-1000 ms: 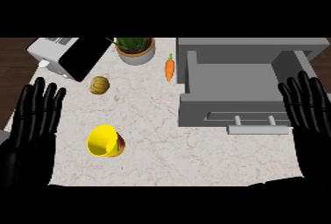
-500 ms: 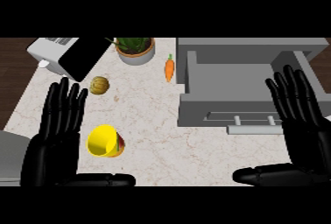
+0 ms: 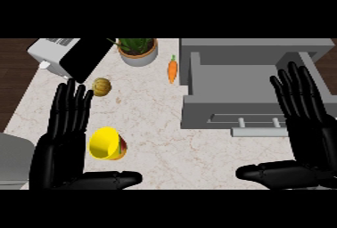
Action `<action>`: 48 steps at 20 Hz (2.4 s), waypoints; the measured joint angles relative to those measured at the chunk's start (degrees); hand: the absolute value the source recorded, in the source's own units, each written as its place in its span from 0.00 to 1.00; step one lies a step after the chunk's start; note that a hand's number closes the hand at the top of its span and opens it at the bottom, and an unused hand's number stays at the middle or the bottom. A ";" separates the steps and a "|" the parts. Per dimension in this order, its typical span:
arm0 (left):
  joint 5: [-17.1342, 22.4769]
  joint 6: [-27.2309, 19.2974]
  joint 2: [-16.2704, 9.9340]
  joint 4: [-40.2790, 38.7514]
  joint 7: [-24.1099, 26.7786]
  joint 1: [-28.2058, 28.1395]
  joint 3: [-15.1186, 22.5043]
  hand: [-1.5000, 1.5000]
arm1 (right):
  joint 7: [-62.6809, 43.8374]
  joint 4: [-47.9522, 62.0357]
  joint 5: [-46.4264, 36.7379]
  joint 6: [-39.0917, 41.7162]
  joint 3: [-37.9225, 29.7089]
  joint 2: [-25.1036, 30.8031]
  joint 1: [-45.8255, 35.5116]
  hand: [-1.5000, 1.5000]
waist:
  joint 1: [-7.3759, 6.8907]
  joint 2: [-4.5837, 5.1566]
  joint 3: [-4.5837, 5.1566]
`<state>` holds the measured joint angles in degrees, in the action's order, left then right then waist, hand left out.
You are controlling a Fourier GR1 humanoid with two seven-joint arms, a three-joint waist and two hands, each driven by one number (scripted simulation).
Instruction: Pick up the cup, place it into the drawer and close the drawer
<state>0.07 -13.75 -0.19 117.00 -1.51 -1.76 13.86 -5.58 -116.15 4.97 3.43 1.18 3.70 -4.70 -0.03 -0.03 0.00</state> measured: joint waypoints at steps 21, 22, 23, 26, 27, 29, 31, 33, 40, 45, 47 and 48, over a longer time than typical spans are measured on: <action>2.72 0.53 -1.19 -8.58 7.20 -8.11 -3.87 0.00 | -1.73 -1.66 2.03 1.41 -2.90 0.98 -0.70 0.00 | -0.05 0.00 0.00; 2.95 0.81 -0.99 -10.44 8.92 -8.29 -4.35 0.00 | -1.03 -0.48 2.54 2.04 -3.61 1.37 -0.83 0.00 | -0.06 0.00 0.02; 3.44 1.16 -1.06 -11.68 10.09 -8.61 -5.14 0.00 | -1.52 -1.06 2.50 1.82 -3.51 1.27 -0.72 0.00 | -0.05 0.02 0.00; 4.23 2.10 -1.21 -15.51 13.79 -9.57 -6.45 0.00 | -1.29 -0.50 1.72 1.54 -2.98 0.95 -1.31 0.00 | -0.07 0.01 0.02; 4.54 2.52 -1.41 -16.34 14.28 -9.52 -7.02 0.00 | -1.86 -0.39 2.63 1.89 -3.87 1.48 -1.83 0.00 | -0.07 0.02 0.02; 5.23 3.62 -1.54 -19.41 16.70 -9.39 -8.19 0.00 | -2.44 -0.71 3.32 2.20 -4.27 1.72 -1.90 0.00 | -0.04 0.01 0.03; 5.71 4.48 -1.57 -21.37 18.06 -9.35 -8.94 0.00 | -2.91 -1.60 3.77 2.44 -4.54 1.85 -1.45 0.00 | -0.02 0.01 0.01; 6.06 5.11 -1.83 -23.61 18.35 -8.06 -9.95 0.00 | -2.54 -1.06 3.39 2.50 -4.16 1.60 -1.61 0.00 | -0.02 0.01 0.01; 7.08 8.04 -1.85 -33.76 25.00 -6.36 -12.82 0.00 | -2.56 -1.89 3.94 3.48 -4.72 2.04 -0.87 0.00 | 0.03 0.02 0.01; 7.47 9.34 -1.58 -40.79 30.02 -4.90 -14.72 0.00 | -4.19 -3.71 4.51 3.62 -4.66 2.01 -0.37 0.00 | 0.05 0.02 0.01; 8.12 9.99 -2.02 -41.96 30.94 -4.33 -15.84 0.00 | -4.57 -4.23 3.42 2.76 -3.64 1.16 -0.17 0.00 | 0.02 0.02 0.01; 8.51 10.40 -2.29 -43.03 31.34 -3.69 -16.51 0.00 | -5.17 -4.44 2.98 2.21 -3.28 0.95 -0.80 0.00 | 0.02 0.01 0.01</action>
<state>8.59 -3.35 -2.48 73.97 29.82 -5.44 -2.65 -10.75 -120.59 7.95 5.64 -2.10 4.65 -5.50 0.00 -0.02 0.00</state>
